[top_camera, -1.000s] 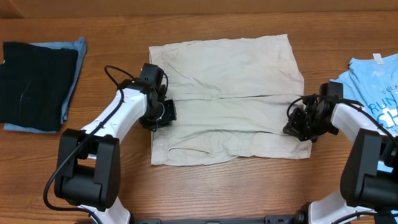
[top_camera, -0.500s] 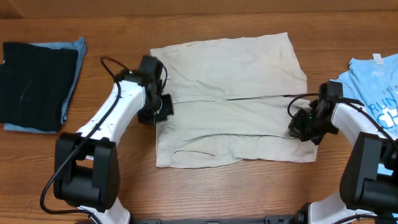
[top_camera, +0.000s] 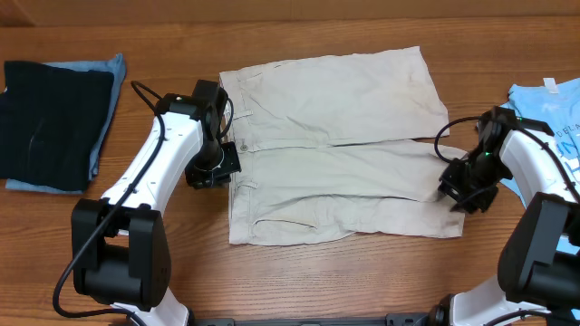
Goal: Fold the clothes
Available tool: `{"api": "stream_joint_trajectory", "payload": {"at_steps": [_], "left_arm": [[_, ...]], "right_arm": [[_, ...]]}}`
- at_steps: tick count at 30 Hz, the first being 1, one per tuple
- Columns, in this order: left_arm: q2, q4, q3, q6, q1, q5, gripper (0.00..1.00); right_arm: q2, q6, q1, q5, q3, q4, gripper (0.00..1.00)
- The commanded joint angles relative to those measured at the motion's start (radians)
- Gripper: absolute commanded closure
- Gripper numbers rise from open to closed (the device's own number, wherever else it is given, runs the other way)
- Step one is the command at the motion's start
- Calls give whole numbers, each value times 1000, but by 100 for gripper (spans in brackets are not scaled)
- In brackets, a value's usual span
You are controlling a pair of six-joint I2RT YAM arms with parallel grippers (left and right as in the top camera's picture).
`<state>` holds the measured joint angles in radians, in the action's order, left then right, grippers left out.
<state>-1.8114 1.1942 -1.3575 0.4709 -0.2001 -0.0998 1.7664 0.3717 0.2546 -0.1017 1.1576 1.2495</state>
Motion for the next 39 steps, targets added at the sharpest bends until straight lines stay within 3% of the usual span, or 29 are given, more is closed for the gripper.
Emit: {"api": "stream_joint_trajectory", "payload": {"at_steps": [1,3,5,9,10,12,14,18,19,20,21,25,31,33,36,39], "left_arm": [[22,-12,1,35,4,22,86],[22,-35,1,34,3,23,78],[22,-55,1,34,3,22,74],[22,-72,1,34,3,22,54],[21,-72,1,34,3,22,53],[19,-72,1,34,3,22,53],[19,-61,1,34,-1,22,55],[19,-12,1,35,-16,21,71],[19,2,1,35,-22,21,71],[19,21,2,35,-30,21,64],[19,34,7,35,-40,17,57],[19,16,129,58,-90,-74,56],[19,-39,282,128,-128,-77,56],[19,-32,283,129,-128,-77,52],[19,-5,283,175,-128,-93,38],[19,11,284,261,-128,-139,37]], "right_arm": [[-28,101,24,82,-5,35,58],[-28,154,24,82,-41,19,53],[-28,211,24,74,-93,-20,22],[-28,251,24,56,-170,-89,17],[-28,254,24,56,-194,-117,17],[-28,271,24,55,-235,-177,21],[-28,288,24,56,-277,-244,30],[-28,286,24,86,-277,-291,71],[-28,284,24,85,-277,-302,79],[-28,283,24,85,-277,-313,91],[-28,283,24,85,-277,-318,96],[-28,283,24,81,-278,-328,96],[-28,252,24,72,-278,-338,96],[-27,249,24,71,-278,-337,96],[-27,249,24,71,-278,-338,96],[-27,249,24,71,-278,-340,96]]}}
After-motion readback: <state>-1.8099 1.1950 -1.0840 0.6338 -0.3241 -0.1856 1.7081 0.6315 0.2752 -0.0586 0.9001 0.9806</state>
